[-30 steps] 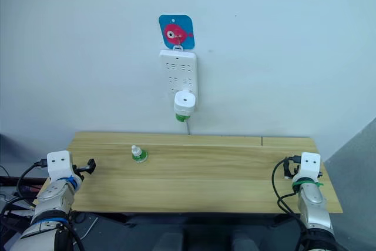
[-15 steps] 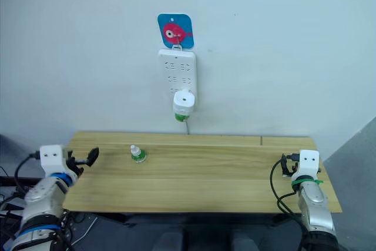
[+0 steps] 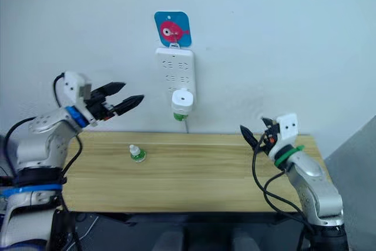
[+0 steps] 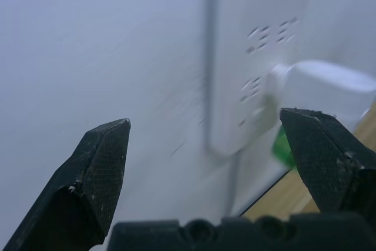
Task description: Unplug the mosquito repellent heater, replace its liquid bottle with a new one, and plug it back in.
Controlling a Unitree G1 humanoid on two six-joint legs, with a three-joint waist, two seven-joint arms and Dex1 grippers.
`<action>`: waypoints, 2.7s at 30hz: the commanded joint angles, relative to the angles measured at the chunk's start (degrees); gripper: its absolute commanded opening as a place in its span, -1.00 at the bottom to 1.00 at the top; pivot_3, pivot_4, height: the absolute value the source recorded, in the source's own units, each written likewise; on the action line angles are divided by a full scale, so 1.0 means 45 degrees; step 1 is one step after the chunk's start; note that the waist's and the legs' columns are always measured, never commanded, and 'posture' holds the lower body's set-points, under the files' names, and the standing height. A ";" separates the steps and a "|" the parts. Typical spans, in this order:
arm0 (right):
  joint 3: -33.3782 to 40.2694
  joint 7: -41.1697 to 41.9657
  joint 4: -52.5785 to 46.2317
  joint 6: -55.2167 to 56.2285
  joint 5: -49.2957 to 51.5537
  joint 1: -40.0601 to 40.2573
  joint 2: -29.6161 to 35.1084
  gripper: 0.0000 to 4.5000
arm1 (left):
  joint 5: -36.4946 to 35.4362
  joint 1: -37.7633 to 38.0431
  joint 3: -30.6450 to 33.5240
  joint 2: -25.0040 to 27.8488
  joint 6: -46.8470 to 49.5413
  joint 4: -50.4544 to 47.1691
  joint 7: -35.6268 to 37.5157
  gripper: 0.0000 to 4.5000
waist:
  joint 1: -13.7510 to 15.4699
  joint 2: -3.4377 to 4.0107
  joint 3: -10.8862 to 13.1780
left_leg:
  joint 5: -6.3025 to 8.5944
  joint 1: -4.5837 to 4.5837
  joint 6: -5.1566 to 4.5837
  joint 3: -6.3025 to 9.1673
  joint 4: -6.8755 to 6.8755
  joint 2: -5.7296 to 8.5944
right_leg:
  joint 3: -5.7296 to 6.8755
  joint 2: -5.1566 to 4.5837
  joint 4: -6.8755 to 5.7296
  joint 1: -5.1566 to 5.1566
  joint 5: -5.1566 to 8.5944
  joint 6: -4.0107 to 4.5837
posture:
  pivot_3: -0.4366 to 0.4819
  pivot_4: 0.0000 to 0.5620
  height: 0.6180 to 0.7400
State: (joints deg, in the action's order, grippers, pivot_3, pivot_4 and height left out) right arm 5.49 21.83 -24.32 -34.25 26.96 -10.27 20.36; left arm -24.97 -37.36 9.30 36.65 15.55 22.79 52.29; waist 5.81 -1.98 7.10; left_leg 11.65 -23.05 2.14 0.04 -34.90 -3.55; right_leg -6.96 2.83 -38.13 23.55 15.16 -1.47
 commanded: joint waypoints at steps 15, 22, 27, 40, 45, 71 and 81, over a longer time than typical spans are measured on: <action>0.0244 -0.0990 -0.1637 -0.1115 0.0466 -0.0410 0.0058 1.00 | 0.1782 -0.3498 -0.0739 -0.1451 -0.2772 0.5341 0.1626 0.34 | -0.0243 -0.0005 -0.0004 | 0.0000 -0.0180 -0.0001 0.0084 -0.0086 0.0020 | 0.0047 0.0012 -0.0127 0.0153 0.0017 -0.0032 | 0.44 -0.63 1.00; 0.0112 -0.0931 -0.1602 -0.1187 0.0444 -0.0584 0.0013 1.00 | 0.2556 -0.4987 -0.0845 -0.2149 -0.3974 0.7791 0.1498 0.34 | -0.0320 -0.0004 -0.0004 | 0.0001 -0.0192 -0.0002 0.0154 -0.0220 0.0019 | 0.0095 0.0025 -0.0199 0.0124 0.0018 -0.0027 | 0.43 -0.65 1.00; 0.0093 -0.0963 -0.1596 -0.1155 0.0376 -0.0533 -0.0028 1.00 | 0.2905 -0.5626 -0.0877 -0.2368 -0.4445 0.8725 0.1755 0.34 | -0.0302 -0.0005 -0.0004 | 0.0000 -0.0199 -0.0001 0.0184 -0.0243 0.0026 | 0.0114 0.0025 -0.0204 0.0110 0.0013 -0.0031 | 0.40 -0.64 1.00; -0.0132 -0.1071 -0.1691 -0.1202 0.0336 -0.0528 -0.0244 1.00 | 0.3198 -0.6414 -0.1279 -0.2977 -0.3907 0.8896 0.4461 0.34 | -0.0316 -0.0003 -0.0003 | -0.0001 -0.0280 -0.0001 0.0324 -0.0249 0.0026 | 0.0260 0.0025 -0.0200 0.0120 0.0029 -0.0002 | 0.36 -0.61 1.00; -0.0146 -0.1253 -0.1995 -0.1501 0.0488 -0.0608 -0.0269 1.00 | 0.3215 -0.6405 -0.1246 -0.2854 -0.3580 0.8800 0.4951 0.34 | -0.0324 -0.0001 -0.0001 | -0.0001 -0.0290 -0.0002 0.0341 -0.0252 0.0026 | 0.0277 0.0025 -0.0201 0.0118 0.0032 0.0002 | 0.34 -0.59 1.00; -0.2440 -0.3311 0.0402 -0.3066 -0.1138 -0.4583 -0.2734 1.00 | 0.3129 -0.6369 -0.0821 -0.3143 -0.3215 0.8775 0.4519 -0.39 | -0.0361 0.0041 0.0042 | -0.0001 -0.0316 -0.0002 0.0380 -0.0252 0.0023 | 0.0321 0.0021 -0.0201 0.0127 0.0040 0.0030 | 0.32 -0.50 1.00; -0.3020 -0.2945 0.2338 -0.2037 -0.1976 -0.5614 -0.3543 1.00 | 0.3232 -0.6395 -0.0772 -0.3249 -0.3409 0.8890 0.4323 -0.39 | -0.0589 0.0068 0.0063 | -0.0007 -0.0305 -0.0005 0.0385 -0.0270 0.0022 | 0.0321 0.0024 -0.0245 0.0128 0.0041 0.0026 | 0.36 -0.49 1.00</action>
State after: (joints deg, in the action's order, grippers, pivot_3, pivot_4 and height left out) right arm -8.12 9.45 -14.72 -45.33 19.45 -32.66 5.37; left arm -9.49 -64.36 6.06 24.34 1.02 63.96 70.06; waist 3.15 -1.68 7.38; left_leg 11.61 -24.41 2.12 1.77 -36.13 -3.45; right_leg -5.52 2.94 -39.29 24.13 15.34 -1.35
